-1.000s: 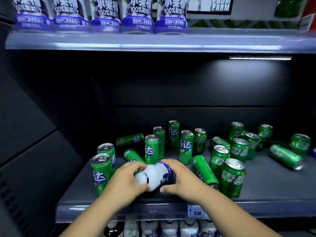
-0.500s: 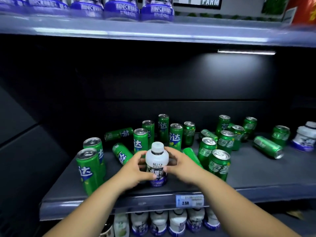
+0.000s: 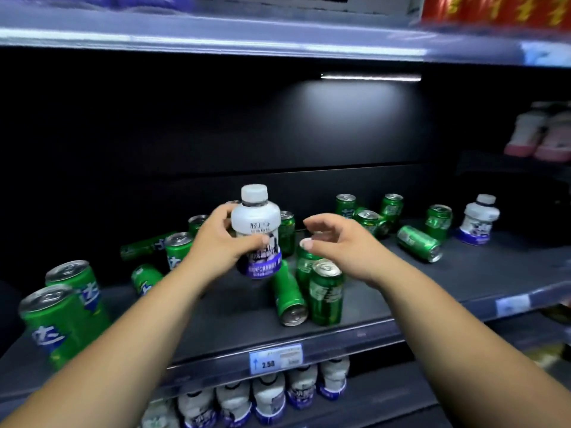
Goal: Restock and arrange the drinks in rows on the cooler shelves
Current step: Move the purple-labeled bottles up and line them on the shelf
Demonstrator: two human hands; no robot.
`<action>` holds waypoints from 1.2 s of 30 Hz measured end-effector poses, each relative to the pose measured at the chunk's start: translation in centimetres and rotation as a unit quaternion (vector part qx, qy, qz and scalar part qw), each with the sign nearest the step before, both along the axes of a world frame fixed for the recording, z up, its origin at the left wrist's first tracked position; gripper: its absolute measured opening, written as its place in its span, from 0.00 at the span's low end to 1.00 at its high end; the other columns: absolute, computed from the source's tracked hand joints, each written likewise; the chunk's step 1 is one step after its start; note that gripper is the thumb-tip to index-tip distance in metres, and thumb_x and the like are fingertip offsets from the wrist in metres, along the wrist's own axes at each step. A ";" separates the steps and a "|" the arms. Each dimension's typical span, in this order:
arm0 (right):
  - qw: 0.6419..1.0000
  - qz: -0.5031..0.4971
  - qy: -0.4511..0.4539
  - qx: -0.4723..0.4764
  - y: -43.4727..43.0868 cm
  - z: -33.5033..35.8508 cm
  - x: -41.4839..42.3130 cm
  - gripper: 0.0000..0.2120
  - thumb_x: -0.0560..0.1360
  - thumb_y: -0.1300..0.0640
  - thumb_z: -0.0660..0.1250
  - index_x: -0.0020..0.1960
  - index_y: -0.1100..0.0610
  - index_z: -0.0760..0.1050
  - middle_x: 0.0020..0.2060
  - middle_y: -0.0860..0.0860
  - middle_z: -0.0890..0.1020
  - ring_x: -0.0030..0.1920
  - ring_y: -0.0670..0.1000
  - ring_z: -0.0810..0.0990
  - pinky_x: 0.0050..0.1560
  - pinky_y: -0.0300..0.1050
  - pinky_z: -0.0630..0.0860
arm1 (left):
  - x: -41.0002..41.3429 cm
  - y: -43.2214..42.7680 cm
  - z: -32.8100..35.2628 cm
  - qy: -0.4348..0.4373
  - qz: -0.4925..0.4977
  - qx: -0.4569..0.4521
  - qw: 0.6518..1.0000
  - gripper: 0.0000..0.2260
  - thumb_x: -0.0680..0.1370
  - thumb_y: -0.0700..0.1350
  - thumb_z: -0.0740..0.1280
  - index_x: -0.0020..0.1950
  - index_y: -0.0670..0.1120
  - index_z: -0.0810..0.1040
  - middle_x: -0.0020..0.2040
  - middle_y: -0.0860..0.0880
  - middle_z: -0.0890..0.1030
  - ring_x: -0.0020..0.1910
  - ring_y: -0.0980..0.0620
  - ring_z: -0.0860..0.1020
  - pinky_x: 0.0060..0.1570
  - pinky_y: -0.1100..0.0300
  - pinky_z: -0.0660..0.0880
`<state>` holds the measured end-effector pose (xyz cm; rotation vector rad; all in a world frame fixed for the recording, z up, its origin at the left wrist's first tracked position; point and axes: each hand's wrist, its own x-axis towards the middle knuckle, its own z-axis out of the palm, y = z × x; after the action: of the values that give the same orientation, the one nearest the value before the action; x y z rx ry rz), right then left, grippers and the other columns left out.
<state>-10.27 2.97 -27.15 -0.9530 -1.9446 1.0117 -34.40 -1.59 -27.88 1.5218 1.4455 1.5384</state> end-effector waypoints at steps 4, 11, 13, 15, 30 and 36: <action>0.998 -0.059 0.019 0.016 2.9 0.5 8.2 0.14 0.73 0.59 0.75 0.57 0.49 0.79 0.53 0.48 0.83 0.51 0.45 0.82 0.58 0.45 0.79 | 7.8 2.9 2.8 0.013 -0.040 0.017 0.999 0.31 0.55 0.53 0.80 0.56 0.53 0.76 0.52 0.52 0.85 0.52 0.54 0.83 0.52 0.56 0.79; 0.992 -0.125 0.002 -0.004 9.8 -2.3 23.2 0.13 0.73 0.60 0.75 0.56 0.52 0.79 0.50 0.48 0.84 0.48 0.44 0.82 0.51 0.41 0.77 | 23.9 10.5 0.2 0.016 -0.066 -0.008 0.998 0.27 0.60 0.44 0.83 0.54 0.51 0.76 0.49 0.52 0.85 0.48 0.56 0.83 0.49 0.60 0.79; 0.990 -0.140 -0.008 -0.019 11.9 -3.0 27.8 0.14 0.73 0.59 0.75 0.57 0.51 0.79 0.53 0.50 0.83 0.52 0.47 0.81 0.51 0.42 0.75 | 28.1 12.6 -1.3 -0.004 -0.074 -0.028 0.997 0.30 0.57 0.48 0.83 0.55 0.50 0.76 0.50 0.51 0.85 0.49 0.55 0.84 0.51 0.56 0.80; 0.986 -0.164 -0.012 -0.040 14.0 -3.8 32.2 0.14 0.73 0.58 0.75 0.58 0.51 0.78 0.54 0.51 0.82 0.51 0.47 0.80 0.48 0.42 0.74 | 32.1 14.5 -2.7 -0.018 -0.079 -0.049 0.995 0.33 0.53 0.53 0.81 0.55 0.49 0.76 0.51 0.50 0.85 0.50 0.53 0.84 0.53 0.51 0.81; 0.946 -0.304 -0.013 -0.111 27.8 -8.3 44.8 0.23 0.67 0.59 0.78 0.56 0.54 0.70 0.47 0.47 0.77 0.45 0.48 0.78 0.50 0.49 0.77 | 45.5 25.6 -7.2 0.029 -0.103 -0.142 0.984 0.29 0.59 0.46 0.82 0.56 0.53 0.75 0.52 0.53 0.84 0.52 0.55 0.83 0.54 0.56 0.79; 0.965 -0.236 0.015 -0.110 32.1 -8.6 44.4 0.48 0.65 0.62 0.80 0.77 0.52 0.57 0.62 0.48 0.75 0.61 0.50 0.76 0.64 0.48 0.73 | 46.6 28.0 -8.2 0.029 -0.088 -0.152 0.984 0.29 0.59 0.47 0.81 0.56 0.52 0.74 0.52 0.53 0.83 0.52 0.56 0.82 0.53 0.57 0.78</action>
<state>34.13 35.11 -35.76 -1.4339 -1.4903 0.9590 12.16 26.37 -36.08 1.4732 1.4586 1.1207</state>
